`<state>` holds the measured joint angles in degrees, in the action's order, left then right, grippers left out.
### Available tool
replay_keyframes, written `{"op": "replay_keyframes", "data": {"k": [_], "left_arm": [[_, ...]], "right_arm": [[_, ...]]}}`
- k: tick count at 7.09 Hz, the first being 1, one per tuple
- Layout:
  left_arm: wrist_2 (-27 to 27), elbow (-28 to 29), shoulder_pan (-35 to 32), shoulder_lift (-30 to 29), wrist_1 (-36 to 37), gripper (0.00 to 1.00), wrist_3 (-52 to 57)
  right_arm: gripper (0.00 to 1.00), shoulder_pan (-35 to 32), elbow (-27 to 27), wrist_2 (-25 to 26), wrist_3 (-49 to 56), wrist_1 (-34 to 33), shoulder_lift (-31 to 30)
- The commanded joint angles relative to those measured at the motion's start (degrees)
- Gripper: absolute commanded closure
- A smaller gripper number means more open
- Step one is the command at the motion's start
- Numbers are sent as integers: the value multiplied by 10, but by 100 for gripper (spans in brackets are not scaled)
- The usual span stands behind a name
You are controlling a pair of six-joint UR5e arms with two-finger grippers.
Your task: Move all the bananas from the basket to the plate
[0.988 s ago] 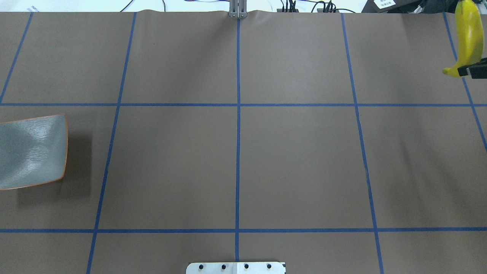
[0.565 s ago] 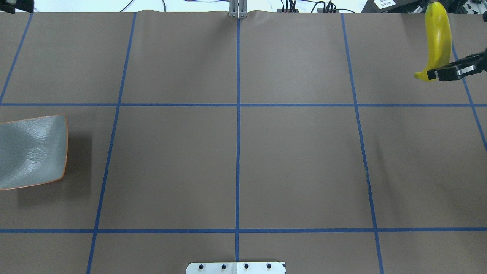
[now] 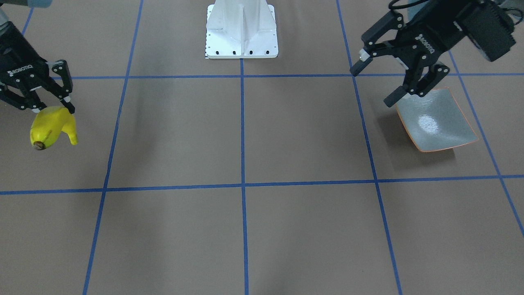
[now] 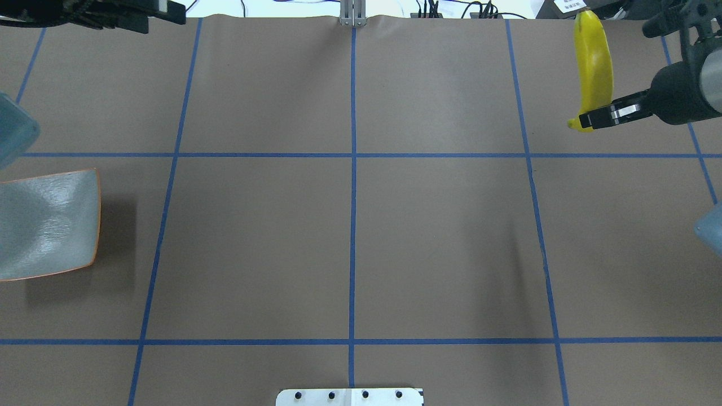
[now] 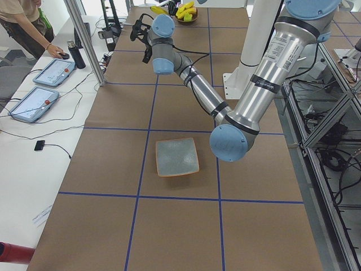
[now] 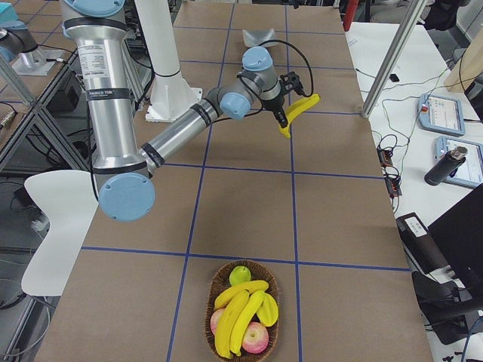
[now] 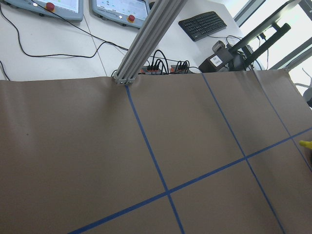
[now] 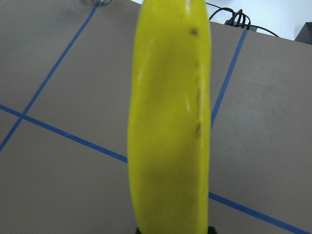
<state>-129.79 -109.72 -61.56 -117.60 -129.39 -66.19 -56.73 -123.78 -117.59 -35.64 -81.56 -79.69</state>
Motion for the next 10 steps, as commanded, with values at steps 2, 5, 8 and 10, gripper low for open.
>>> {"op": "replay_keyframes", "data": {"k": [2,5,8,10], "left_arm": [[16,6,64,-39,1,0,-72],[109,15,143,-76,2,0,-104],[138,41,172,-103,-5,0,-150],[186,41,222,-103,-5,0,-156]], "right_arm": [[100,150,-26,133,-94,-165,123],[100,243,-22,212,-142,-211,186],[100,295,3,257,-145,-220,237],[100,313,3,280,-158,-272,275]]}}
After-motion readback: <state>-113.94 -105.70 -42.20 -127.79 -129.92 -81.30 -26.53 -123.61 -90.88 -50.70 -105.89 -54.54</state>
